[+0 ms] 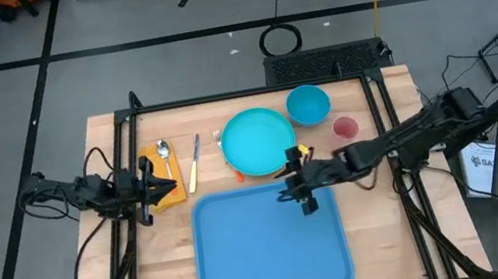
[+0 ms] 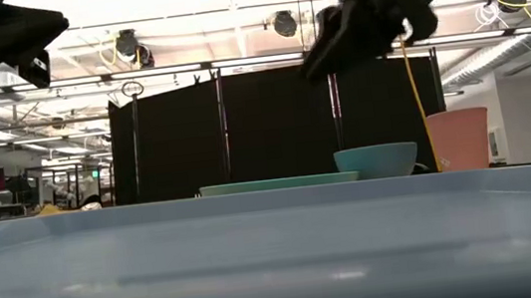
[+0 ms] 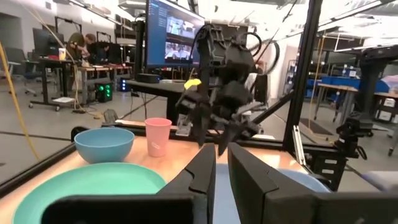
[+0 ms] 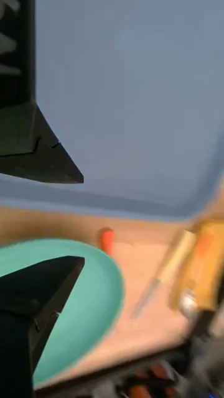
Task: Set up tray
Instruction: Put the blue plate in the center on the blue tray
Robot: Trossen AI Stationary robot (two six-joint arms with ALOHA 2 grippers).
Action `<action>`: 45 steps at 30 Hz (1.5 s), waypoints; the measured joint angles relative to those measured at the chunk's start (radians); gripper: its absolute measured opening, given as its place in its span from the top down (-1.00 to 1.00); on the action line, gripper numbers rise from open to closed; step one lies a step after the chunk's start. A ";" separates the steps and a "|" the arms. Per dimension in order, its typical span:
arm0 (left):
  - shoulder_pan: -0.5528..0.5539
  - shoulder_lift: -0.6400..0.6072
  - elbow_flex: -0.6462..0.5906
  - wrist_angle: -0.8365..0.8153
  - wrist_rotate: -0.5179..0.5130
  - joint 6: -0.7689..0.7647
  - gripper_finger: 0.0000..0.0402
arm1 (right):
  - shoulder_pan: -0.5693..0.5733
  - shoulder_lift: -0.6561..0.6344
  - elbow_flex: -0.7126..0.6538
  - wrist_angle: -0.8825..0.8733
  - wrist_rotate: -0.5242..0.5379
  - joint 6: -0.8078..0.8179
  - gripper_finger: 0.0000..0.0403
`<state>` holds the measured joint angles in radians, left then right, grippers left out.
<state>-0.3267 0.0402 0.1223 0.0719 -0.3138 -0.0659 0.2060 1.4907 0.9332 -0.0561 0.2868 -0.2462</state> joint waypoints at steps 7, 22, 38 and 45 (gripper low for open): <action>0.000 0.000 0.000 -0.025 -0.001 -0.005 0.77 | -0.035 0.135 0.153 -0.228 -0.004 0.054 0.04; 0.000 0.000 0.000 -0.036 -0.001 -0.025 0.77 | -0.227 0.191 0.199 -0.388 -0.137 0.047 0.05; 0.000 0.000 0.000 -0.046 -0.001 -0.025 0.77 | -0.268 0.194 0.142 -0.336 -0.129 0.016 0.05; 0.000 0.000 0.000 -0.047 -0.001 -0.025 0.77 | -0.292 0.226 0.142 -0.323 -0.159 0.017 0.05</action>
<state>-0.3267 0.0402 0.1223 0.0254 -0.3153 -0.0906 -0.0864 1.7170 1.0752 -0.3790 0.1274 -0.2295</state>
